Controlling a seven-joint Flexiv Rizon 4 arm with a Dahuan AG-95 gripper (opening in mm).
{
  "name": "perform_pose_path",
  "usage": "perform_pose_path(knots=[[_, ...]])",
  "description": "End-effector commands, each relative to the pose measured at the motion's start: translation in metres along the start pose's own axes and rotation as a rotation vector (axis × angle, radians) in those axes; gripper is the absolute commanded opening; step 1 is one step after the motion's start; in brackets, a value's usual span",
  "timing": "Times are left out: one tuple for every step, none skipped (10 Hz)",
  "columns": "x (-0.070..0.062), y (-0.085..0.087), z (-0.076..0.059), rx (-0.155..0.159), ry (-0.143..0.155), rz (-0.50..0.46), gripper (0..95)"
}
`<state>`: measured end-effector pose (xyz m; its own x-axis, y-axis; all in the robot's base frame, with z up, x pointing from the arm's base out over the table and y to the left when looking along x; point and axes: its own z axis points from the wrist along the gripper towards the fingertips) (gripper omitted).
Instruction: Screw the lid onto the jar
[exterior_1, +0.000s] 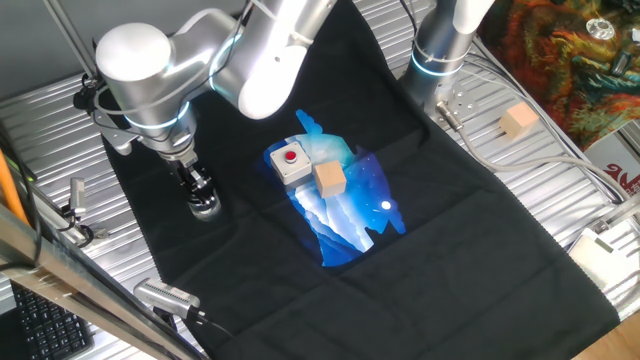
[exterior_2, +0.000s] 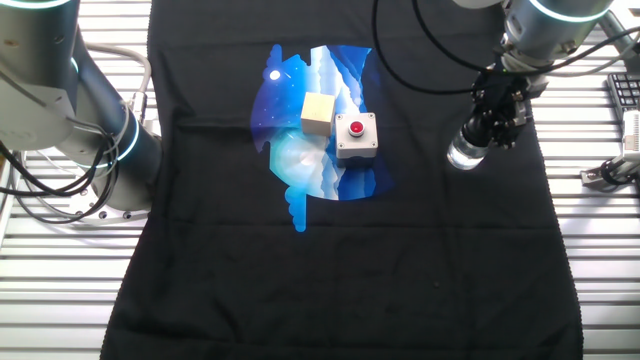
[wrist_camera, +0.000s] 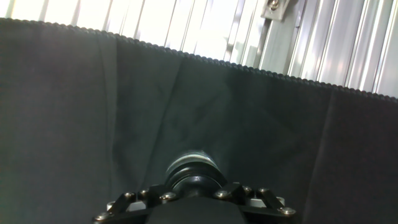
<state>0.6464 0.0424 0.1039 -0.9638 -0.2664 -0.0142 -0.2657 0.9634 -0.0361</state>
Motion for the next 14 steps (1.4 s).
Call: perform_pose_path(knots=[[-0.0010,0.0002,0.0000,-0.003,-0.002,0.002,0.0],[-0.0010,0.0002,0.0000,-0.003,-0.003,0.001,0.0],[-0.0010,0.0003,0.0001,-0.001,-0.002,0.001,0.0],[-0.0011,0.0003,0.0001,-0.003,-0.002,0.003,0.0],[-0.0011,0.0004,0.0002,-0.003,-0.003,0.003,0.0],[-0.0013,0.0006,0.0003,-0.003,-0.003,0.005,0.0],[-0.0014,0.0008,0.0004,-0.002,-0.005,0.004,0.0],[-0.0014,0.0008,0.0004,-0.002,-0.005,0.004,0.0],[-0.0014,0.0009,0.0004,0.002,-0.007,0.005,0.0],[-0.0014,0.0009,0.0005,0.003,-0.007,0.006,0.0],[-0.0015,0.0010,0.0006,0.004,-0.008,0.006,0.0],[-0.0015,0.0010,0.0006,0.005,-0.010,0.006,0.0],[-0.0015,0.0010,0.0006,0.007,-0.010,0.006,0.0],[-0.0015,0.0010,0.0006,0.010,-0.011,0.005,0.0]])
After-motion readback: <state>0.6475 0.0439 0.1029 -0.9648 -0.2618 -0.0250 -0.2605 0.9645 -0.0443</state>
